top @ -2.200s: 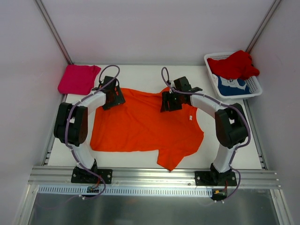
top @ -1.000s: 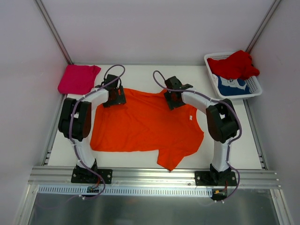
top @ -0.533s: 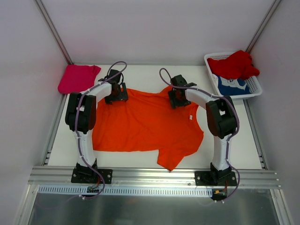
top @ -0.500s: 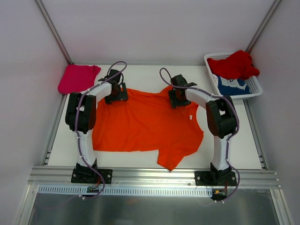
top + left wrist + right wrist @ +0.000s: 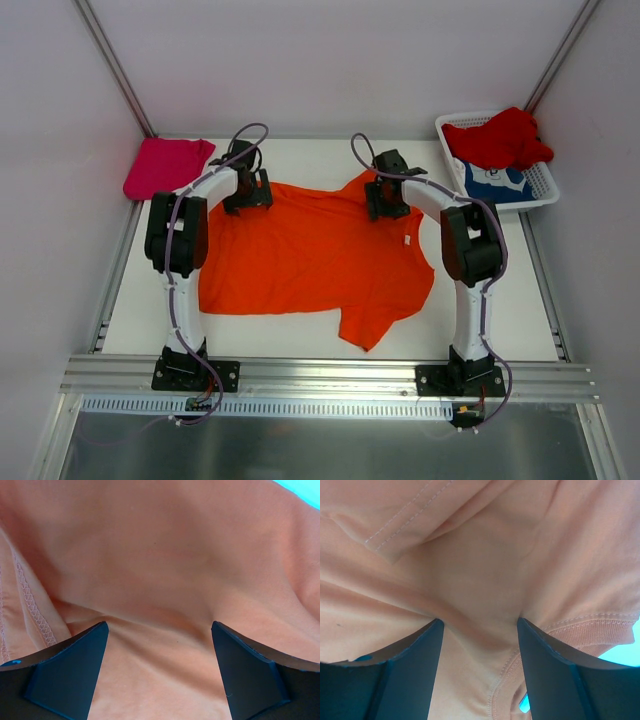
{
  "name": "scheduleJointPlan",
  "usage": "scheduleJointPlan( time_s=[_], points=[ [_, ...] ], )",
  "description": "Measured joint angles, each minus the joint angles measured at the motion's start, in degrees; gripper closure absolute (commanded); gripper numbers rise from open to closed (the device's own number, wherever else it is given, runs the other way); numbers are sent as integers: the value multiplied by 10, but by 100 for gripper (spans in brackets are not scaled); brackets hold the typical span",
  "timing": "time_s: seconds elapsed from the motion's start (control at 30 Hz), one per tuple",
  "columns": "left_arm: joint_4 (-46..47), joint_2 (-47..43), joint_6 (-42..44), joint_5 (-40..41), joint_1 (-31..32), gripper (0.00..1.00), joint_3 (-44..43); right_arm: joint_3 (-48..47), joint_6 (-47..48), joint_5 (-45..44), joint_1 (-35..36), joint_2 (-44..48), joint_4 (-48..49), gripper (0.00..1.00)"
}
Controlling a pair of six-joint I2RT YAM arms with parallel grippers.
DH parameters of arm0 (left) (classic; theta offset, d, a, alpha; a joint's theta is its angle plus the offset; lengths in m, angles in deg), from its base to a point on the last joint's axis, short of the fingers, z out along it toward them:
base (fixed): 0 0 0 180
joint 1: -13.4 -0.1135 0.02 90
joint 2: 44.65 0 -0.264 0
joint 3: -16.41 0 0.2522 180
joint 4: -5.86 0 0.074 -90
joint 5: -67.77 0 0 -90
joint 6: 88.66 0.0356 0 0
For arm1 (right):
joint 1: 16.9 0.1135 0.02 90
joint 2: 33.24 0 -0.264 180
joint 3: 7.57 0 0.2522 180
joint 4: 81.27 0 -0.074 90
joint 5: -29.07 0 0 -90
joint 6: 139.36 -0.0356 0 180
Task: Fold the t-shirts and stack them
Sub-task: Flatten the tshirt out
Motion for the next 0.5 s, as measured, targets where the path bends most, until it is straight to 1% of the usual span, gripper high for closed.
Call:
scheduleJointPlan(
  time_s=[0.2, 0.5],
  points=[
    [-5, 31, 6, -3, 0, 14, -48, -37, 0, 4, -15, -24, -6, 36],
    [-35, 106, 12, -18, -4, 13, -175, -130, 2, 9, -44, -80, -32, 36]
  ],
)
